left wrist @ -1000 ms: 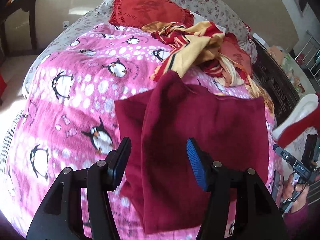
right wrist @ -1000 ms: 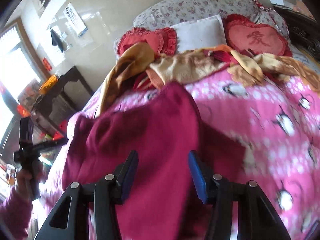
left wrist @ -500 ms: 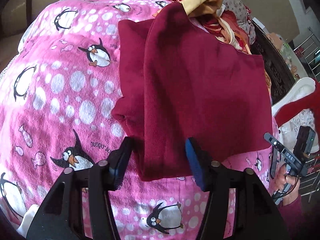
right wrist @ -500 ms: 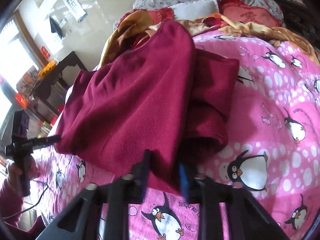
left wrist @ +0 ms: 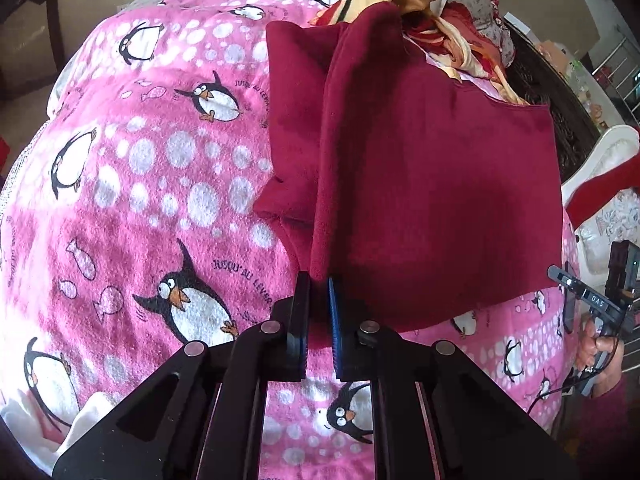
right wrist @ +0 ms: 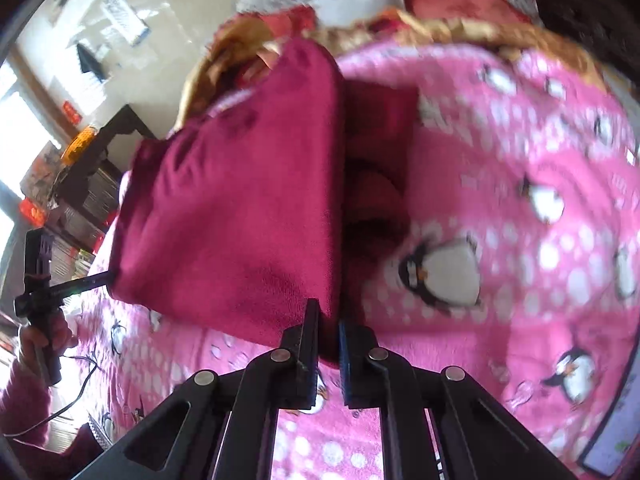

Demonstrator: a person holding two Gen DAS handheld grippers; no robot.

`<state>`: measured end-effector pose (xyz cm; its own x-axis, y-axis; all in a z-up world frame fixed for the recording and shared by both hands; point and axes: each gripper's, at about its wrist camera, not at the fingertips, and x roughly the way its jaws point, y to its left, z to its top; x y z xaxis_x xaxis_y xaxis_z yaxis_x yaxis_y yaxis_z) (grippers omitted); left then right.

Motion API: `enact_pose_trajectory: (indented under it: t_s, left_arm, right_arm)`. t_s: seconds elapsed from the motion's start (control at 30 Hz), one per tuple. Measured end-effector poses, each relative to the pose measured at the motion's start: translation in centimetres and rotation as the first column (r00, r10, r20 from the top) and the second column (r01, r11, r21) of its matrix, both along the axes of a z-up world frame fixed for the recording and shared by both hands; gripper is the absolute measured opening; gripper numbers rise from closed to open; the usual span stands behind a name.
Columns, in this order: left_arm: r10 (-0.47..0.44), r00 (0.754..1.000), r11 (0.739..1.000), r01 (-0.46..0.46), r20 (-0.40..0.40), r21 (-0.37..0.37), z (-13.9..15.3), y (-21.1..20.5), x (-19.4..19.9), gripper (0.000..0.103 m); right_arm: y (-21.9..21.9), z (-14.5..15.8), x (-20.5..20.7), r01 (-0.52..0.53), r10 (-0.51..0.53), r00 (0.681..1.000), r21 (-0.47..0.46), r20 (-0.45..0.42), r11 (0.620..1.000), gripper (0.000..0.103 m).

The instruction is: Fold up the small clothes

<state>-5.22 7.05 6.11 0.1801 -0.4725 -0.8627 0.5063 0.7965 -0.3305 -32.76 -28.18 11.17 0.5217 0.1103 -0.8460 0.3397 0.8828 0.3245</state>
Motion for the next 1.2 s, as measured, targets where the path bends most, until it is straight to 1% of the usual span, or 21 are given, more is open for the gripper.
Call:
enact_pose_trajectory:
  t_s: [0.03, 0.07, 0.1, 0.13, 0.2, 0.23, 0.27, 0.3, 0.33, 0.37, 0.4, 0.43, 0.47, 0.53, 0.6, 0.73, 0.8, 0.9, 0.97, 1.03, 1.2]
  left_arm:
    - [0.006, 1.0, 1.0, -0.006, 0.0, -0.011, 0.5, 0.1, 0.0, 0.008]
    - [0.005, 1.0, 1.0, -0.005, 0.005, -0.018, 0.9, 0.3, -0.2, 0.008]
    - [0.002, 1.0, 1.0, -0.001, 0.018, -0.016, 1.4, 0.5, -0.4, 0.008]
    - [0.004, 0.999, 1.0, -0.004, 0.041, -0.004, 2.1, 0.4, -0.5, 0.008]
    - [0.015, 0.997, 1.0, -0.016, 0.079, 0.002, 3.2, 0.4, -0.4, 0.009]
    - [0.021, 0.996, 1.0, -0.021, 0.09, -0.007, 3.7, 0.1, -0.2, 0.012]
    - [0.027, 0.995, 0.999, -0.025, 0.099, -0.023, 4.1, -0.2, 0.1, 0.017]
    - [0.035, 0.994, 0.999, -0.032, 0.108, -0.034, 4.4, -0.6, 0.5, 0.026]
    - [0.048, 0.991, 0.998, -0.044, 0.123, -0.038, 4.7, -1.1, 0.9, 0.029]
    - [0.061, 0.988, 0.998, -0.056, 0.142, -0.038, 4.8, -1.6, 1.3, 0.036]
    - [0.072, 0.984, 0.997, -0.067, 0.16, -0.038, 4.9, -2.3, 1.8, 0.041]
    - [0.085, 0.98, 0.996, -0.081, 0.177, -0.034, 4.9, -3.1, 2.2, 0.041]
    - [0.096, 0.975, 0.995, -0.094, 0.199, -0.019, 4.8, -3.9, 2.8, 0.041]
    - [0.109, 0.967, 0.993, -0.116, 0.23, 0.018, 4.5, -5.5, 3.9, 0.041]
    - [0.127, 0.96, 0.988, -0.145, 0.249, 0.054, 3.8, -6.5, 5.1, 0.041]
    - [0.158, 0.956, 0.976, -0.189, 0.246, 0.106, 1.9, -7.6, 7.5, 0.041]
    - [0.168, 0.958, 0.975, -0.196, 0.233, 0.101, 1.1, -7.5, 8.1, 0.042]
    - [0.175, 0.953, 0.973, -0.206, 0.249, 0.102, 0.6, -7.3, 8.4, 0.051]
    - [0.177, 0.953, 0.974, -0.206, 0.246, 0.098, 0.5, -7.2, 8.5, 0.053]
    - [0.18, 0.954, 0.974, -0.206, 0.239, 0.09, 0.4, -7.2, 8.7, 0.053]
    - [0.182, 0.954, 0.975, -0.207, 0.237, 0.084, 0.3, -7.1, 8.8, 0.056]
  right_arm:
    - [-0.3, -0.2, 0.1, 0.011, -0.011, 1.0, 0.015, -0.008, 1.0, 0.007]
    - [-0.5, 0.2, 0.0, 0.029, -0.029, 1.0, 0.023, 0.006, 0.999, 0.007]
    - [-0.6, 1.0, 0.0, 0.04, -0.04, 0.999, 0.006, 0.02, 0.999, 0.007]
    - [-0.5, 2.1, -0.2, 0.05, -0.049, 0.998, -0.04, 0.04, 0.998, 0.01]
    - [-0.1, 4.7, 0.2, 0.06, -0.047, 0.994, -0.136, 0.1, 0.989, 0.01]
    - [0.2, 5.6, 0.7, 0.055, -0.036, 0.992, -0.153, 0.122, 0.987, 0.01]
    - [0.4, 6.6, 1.7, 0.045, -0.02, 0.989, -0.167, 0.148, 0.985, 0.011]
    - [0.5, 7.0, 2.6, 0.037, -0.01, 0.988, -0.174, 0.157, 0.984, 0.013]
    - [0.7, 7.3, 4.2, 0.027, 0.005, 0.986, -0.192, 0.165, 0.981, 0.014]
    - [0.9, 7.3, 5.3, 0.02, 0.015, 0.985, -0.203, 0.17, 0.979, 0.014]
    - [1.0, 7.1, 7.3, 0.007, 0.031, 0.984, -0.215, 0.173, 0.977, 0.014]
    - [1.2, 6.8, 8.4, 0.003, 0.035, 0.985, -0.221, 0.169, 0.975, 0.014]
    - [1.1, 6.4, 10.4, 0.009, 0.03, 0.986, -0.231, 0.161, 0.973, 0.014]
    - [0.8, 5.7, 12.7, 0.006, 0.031, 0.988, -0.239, 0.148, 0.971, 0.016]
    - [0.4, 4.8, 15.3, 0.019, 0.016, 0.993, -0.281, 0.119, 0.959, 0.032]
    - [-1.0, 3.4, 17.8, 0.052, -0.018, 0.994, -0.335, 0.104, 0.941, 0.033]
    - [-1.9, 2.5, 18.5, 0.077, -0.046, 0.994, -0.326, 0.103, 0.942, 0.033]
    - [-2.5, 2.0, 19.4, 0.086, -0.053, 0.993, -0.351, 0.104, 0.933, 0.035]
    - [-2.9, 2.2, 19.6, 0.092, -0.063, 0.993, -0.33, 0.099, 0.939, 0.035]
    - [-2.6, 3.0, 19.4, 0.092, -0.061, 0.993, -0.33, 0.103, 0.939, 0.035]
    - [-0.8, 5.7, 16.8, 0.12, -0.062, 0.979, -0.302, 0.195, 0.946, 0.038]
